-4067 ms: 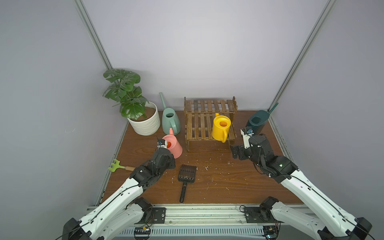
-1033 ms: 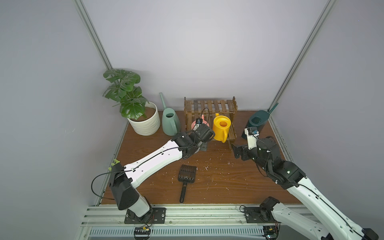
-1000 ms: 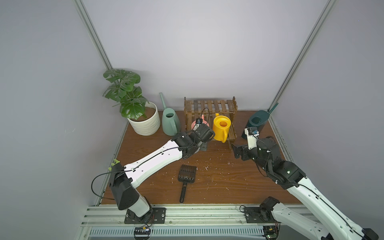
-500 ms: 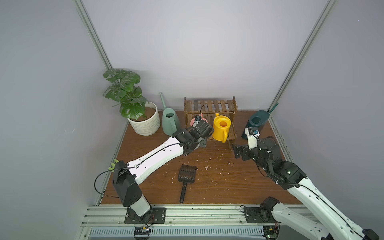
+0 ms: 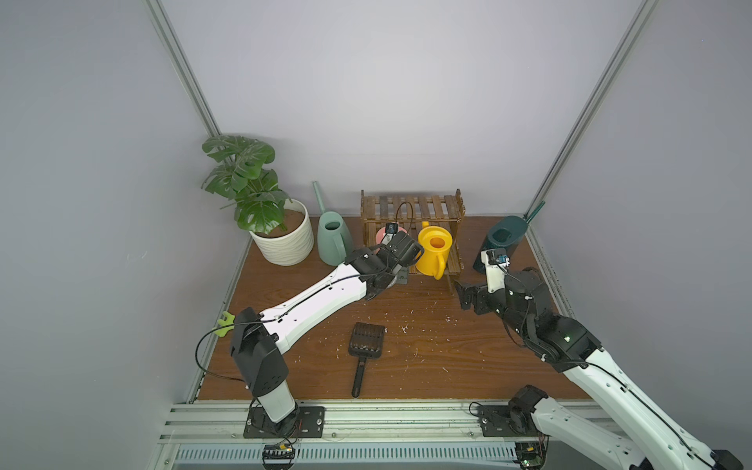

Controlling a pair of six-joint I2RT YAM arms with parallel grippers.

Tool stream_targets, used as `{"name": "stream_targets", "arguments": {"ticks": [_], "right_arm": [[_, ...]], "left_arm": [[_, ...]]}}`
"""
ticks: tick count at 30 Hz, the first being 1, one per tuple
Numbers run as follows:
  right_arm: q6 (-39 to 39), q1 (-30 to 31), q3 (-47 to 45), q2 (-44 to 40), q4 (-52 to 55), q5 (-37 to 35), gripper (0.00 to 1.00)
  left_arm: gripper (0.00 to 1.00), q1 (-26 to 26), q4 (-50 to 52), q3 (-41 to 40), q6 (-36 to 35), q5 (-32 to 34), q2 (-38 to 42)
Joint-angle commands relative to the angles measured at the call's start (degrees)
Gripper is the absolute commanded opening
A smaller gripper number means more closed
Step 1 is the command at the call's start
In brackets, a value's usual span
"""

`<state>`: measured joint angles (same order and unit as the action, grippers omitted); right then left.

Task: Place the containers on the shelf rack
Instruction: 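Place the container on the shelf.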

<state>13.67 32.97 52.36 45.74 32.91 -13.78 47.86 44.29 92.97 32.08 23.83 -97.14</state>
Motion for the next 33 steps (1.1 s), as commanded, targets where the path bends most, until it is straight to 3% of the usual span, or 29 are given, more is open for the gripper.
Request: {"name": "stream_targets", "arguments": {"ticks": [1, 6, 13, 18, 27, 33], "right_arm": [[-0.6, -0.3, -0.2, -0.8, -0.2, -0.6, 0.99], [-0.6, -0.4, -0.3, -0.9, -0.1, -0.6, 0.99], [-0.4, -0.4, -0.3, -1.4, 0.3, -0.9, 0.99], [-0.1, -0.4, -0.1, -1.5, 0.5, -1.3, 0.99], [4.9, -0.8, 2.0, 1.2, 2.8, -11.3, 0.99], [8.1, -7.4, 3.3, 7.6, 2.5, -11.9, 0.99]], "left_arm": [[0.09, -1.0, 1.7, 0.4, 0.4, -0.2, -1.5], [0.21, -1.1, 1.7, 0.1, 0.6, -1.2, -1.6], [0.46, -1.0, 1.7, -1.3, 0.8, -1.4, 0.1], [0.53, -1.0, 1.7, -2.3, 0.2, -2.8, 2.0], [0.81, -0.8, 1.2, -7.4, -5.8, -5.5, 11.3], [0.98, -0.7, 0.4, -11.9, -10.3, -5.6, 18.5]]}}
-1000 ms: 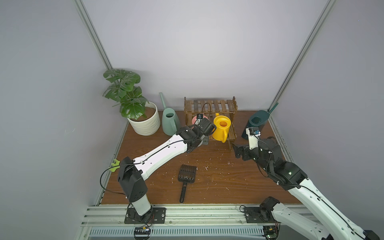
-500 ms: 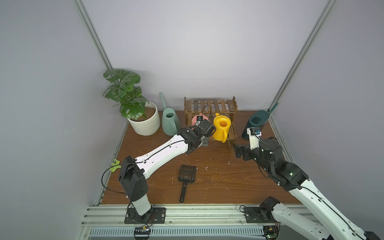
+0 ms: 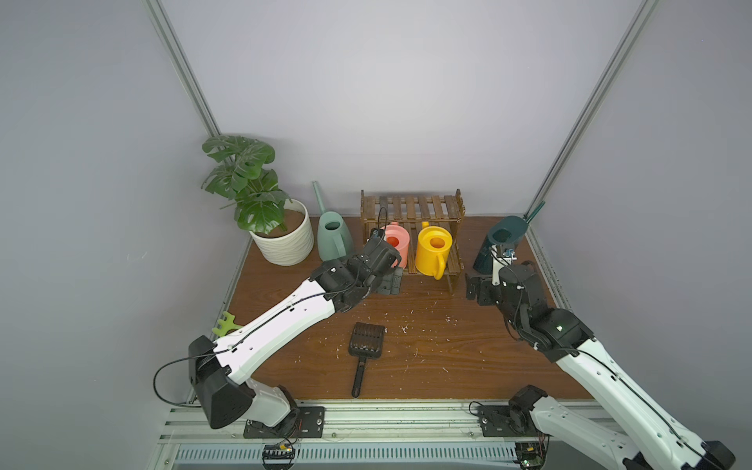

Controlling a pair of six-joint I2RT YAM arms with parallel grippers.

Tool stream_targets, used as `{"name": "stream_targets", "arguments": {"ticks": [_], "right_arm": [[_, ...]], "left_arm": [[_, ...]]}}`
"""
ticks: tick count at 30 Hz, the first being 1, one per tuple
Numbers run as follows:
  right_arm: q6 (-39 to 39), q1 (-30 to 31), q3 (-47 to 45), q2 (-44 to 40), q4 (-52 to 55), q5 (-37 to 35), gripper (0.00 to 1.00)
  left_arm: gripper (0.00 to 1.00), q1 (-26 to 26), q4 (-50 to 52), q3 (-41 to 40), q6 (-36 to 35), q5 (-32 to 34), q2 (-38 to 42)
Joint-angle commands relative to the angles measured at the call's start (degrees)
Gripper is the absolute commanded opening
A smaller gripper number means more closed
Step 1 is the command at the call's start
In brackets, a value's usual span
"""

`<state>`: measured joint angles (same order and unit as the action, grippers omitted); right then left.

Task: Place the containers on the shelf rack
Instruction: 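Place the container on the shelf, then pick up a container from the corner of the board.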

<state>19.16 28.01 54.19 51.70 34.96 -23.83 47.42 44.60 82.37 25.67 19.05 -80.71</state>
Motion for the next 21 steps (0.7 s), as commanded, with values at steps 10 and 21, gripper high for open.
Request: {"name": "stream_targets", "arguments": {"ticks": [10, 21], "right_arm": [[2.4, -12.7, 6.3, 19.2, -7.4, 5.6, 0.95], [8.5, -15.1, 15.4, 36.4, -8.6, -1.8, 0.86]], "left_arm": [[0.96, -0.2, -14.0, -14.3, -20.1, -24.5, 13.8], [0.96, -0.1, -20.1, -19.8, -23.0, -31.4, 19.1]]}}
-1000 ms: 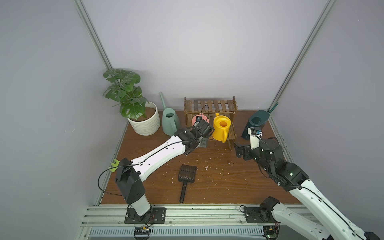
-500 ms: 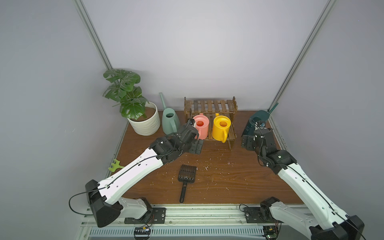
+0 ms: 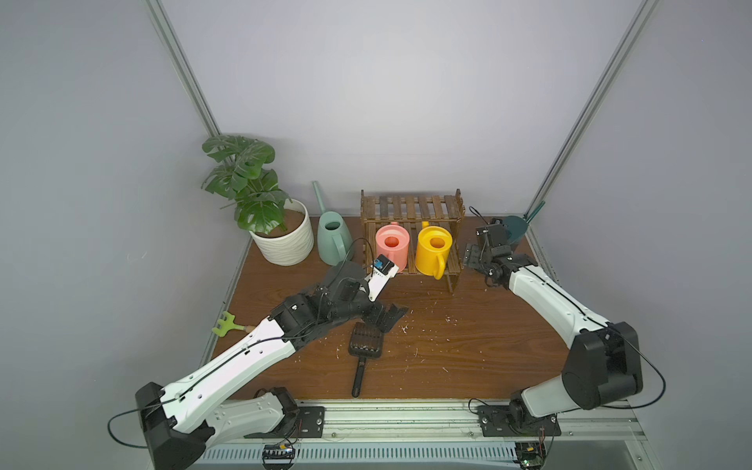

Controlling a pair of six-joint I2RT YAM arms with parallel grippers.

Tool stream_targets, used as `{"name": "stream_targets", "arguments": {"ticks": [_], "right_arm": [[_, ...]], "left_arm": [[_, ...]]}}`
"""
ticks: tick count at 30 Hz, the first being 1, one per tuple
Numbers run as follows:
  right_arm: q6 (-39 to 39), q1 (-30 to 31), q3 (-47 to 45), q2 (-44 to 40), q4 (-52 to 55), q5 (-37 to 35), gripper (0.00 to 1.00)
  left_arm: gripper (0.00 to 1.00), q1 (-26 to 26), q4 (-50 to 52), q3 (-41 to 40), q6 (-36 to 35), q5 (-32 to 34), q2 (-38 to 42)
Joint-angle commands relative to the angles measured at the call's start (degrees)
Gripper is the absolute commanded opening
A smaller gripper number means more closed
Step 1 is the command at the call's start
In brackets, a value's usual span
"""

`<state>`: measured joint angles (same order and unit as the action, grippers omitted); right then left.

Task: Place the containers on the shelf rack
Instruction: 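Pick up a container from the corner of the board.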

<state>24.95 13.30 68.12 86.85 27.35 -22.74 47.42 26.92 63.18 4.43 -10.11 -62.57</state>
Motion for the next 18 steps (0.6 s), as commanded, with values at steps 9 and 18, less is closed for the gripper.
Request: {"name": "stream_targets", "arguments": {"ticks": [9, 18], "right_arm": [[6.9, -1.4, 5.9, 10.3, -1.3, -8.2, 0.84], [7.1, -2.9, 2.6, 11.0, -1.7, -9.3, 0.74]], "left_arm": [[0.96, -0.2, -2.4, -0.7, -1.0, -1.2, 1.2], [0.96, -0.2, -2.4, -1.8, -0.5, -0.2, 1.8]]}}
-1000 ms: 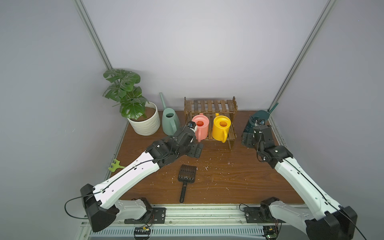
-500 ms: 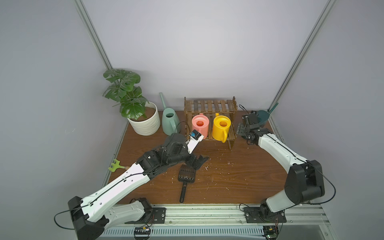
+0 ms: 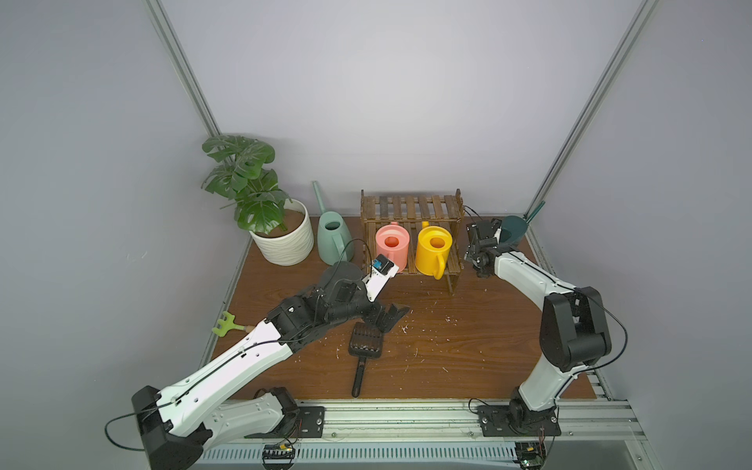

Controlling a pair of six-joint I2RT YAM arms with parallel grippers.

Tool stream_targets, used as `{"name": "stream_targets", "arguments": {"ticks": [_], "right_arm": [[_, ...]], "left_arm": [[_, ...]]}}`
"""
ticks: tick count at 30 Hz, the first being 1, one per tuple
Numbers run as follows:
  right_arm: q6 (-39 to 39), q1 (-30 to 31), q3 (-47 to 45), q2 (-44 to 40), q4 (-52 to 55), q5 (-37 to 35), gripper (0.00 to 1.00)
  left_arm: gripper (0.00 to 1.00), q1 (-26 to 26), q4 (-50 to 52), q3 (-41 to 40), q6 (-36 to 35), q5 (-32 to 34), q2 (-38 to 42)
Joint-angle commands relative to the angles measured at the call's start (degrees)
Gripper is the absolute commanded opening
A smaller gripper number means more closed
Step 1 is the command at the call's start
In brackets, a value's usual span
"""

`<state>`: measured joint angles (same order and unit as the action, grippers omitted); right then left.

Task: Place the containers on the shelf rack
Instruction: 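Pick up a container from the corner of the board.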

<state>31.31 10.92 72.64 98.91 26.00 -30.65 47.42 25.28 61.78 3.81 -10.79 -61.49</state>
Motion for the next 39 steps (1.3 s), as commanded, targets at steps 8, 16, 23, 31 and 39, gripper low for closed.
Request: {"name": "stream_targets", "arguments": {"ticks": [8, 16, 23, 31, 39], "right_arm": [[-3.0, -1.7, -9.5, -7.3, -5.5, 0.7, 0.54], [-6.9, -2.5, -11.8, -7.9, -9.0, 4.6, 0.41], [-8.4, -2.9, -14.2, -9.4, -10.5, 5.4, 0.29], [-9.8, -2.9, -16.3, -12.6, -9.6, 8.3, 0.19], [-10.0, -2.9, -19.2, -18.1, -7.5, 13.1, 0.19]], "left_arm": [[0.96, -0.2, -0.8, -0.5, -0.1, 0.3, -0.7], [0.96, -0.2, -0.8, -1.2, 0.2, 0.3, -0.5], [0.96, -0.1, -0.9, -2.0, 0.7, 1.2, 1.1], [0.96, -0.2, -0.9, -2.0, 0.8, 0.7, 0.9], [0.96, -0.1, -1.1, -2.0, 1.2, 0.1, 0.7]]}}
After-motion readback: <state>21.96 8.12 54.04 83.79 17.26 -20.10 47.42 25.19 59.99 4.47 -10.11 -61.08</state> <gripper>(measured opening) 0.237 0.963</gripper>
